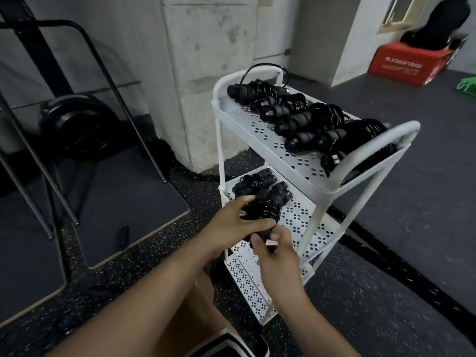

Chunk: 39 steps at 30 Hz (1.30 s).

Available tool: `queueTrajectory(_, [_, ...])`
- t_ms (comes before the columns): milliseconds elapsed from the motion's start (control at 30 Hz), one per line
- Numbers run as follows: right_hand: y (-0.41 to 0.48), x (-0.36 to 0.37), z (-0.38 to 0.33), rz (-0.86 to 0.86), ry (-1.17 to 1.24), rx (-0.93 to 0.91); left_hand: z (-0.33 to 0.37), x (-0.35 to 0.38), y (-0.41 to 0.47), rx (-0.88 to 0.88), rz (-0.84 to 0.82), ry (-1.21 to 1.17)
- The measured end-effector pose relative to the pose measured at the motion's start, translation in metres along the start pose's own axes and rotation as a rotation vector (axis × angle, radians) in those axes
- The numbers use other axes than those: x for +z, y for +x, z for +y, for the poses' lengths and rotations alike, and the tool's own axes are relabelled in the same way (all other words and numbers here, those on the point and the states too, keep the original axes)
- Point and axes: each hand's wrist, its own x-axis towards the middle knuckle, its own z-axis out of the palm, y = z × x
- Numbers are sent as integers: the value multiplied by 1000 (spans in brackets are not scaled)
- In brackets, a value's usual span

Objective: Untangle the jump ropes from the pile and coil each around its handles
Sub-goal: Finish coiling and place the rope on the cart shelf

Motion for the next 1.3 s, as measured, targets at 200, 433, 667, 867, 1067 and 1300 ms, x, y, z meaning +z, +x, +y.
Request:
queueTrajectory(200, [26,21,16,159,59,202,-1,19,48,98,-29,210])
queueTrajectory(433, [43,29,8,306,173,310,-10,32,73,277,-3,325])
queueTrajectory(667, [50,37,10,325,268,360,-11,40,81,328,-28,408])
queueTrajectory(867, [48,34,7,250,278,373,-6,49,91,197,-51,628])
queueTrajectory(1067, [29,28,-5,276,257,241,-15,56,90,238,35,592])
queueTrajectory(1300, [19,31,-18,150,262,-11,-39,14,65,242,42,293])
